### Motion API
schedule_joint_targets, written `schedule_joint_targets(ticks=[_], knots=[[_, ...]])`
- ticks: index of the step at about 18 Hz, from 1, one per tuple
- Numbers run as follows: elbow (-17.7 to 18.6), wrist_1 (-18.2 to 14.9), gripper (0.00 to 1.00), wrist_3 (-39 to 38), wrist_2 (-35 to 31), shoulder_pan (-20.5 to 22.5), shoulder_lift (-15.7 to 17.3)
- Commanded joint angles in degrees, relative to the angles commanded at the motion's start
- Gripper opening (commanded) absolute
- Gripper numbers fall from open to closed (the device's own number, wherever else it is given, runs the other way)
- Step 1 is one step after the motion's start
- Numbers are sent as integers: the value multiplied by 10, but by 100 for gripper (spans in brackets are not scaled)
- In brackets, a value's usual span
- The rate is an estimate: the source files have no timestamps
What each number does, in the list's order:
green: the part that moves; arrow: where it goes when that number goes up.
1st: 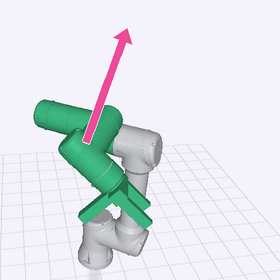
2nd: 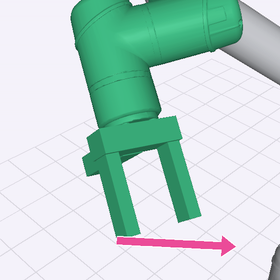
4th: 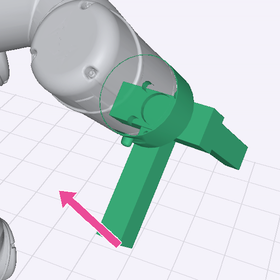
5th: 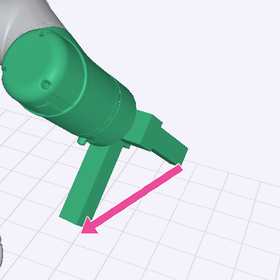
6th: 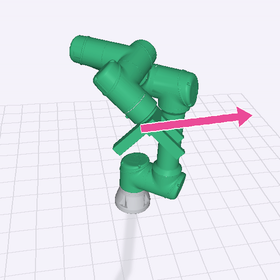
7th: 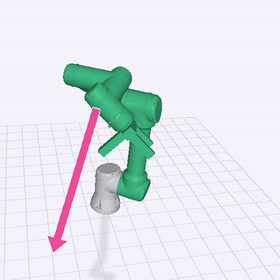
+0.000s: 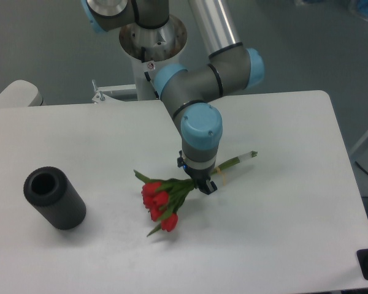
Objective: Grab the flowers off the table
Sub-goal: 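Lift the grasped tulips off the table and pull them back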
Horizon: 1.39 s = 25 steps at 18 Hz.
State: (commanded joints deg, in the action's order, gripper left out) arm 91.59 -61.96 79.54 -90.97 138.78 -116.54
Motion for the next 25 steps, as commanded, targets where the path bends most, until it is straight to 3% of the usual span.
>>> schedule_joint_targets(ticks=[5, 10, 25], knots=[[-65, -42, 0, -27, 3, -1, -34], [-115, -45, 0, -59, 4, -3, -69], [-118, -44, 2, -61, 0, -11, -73]])
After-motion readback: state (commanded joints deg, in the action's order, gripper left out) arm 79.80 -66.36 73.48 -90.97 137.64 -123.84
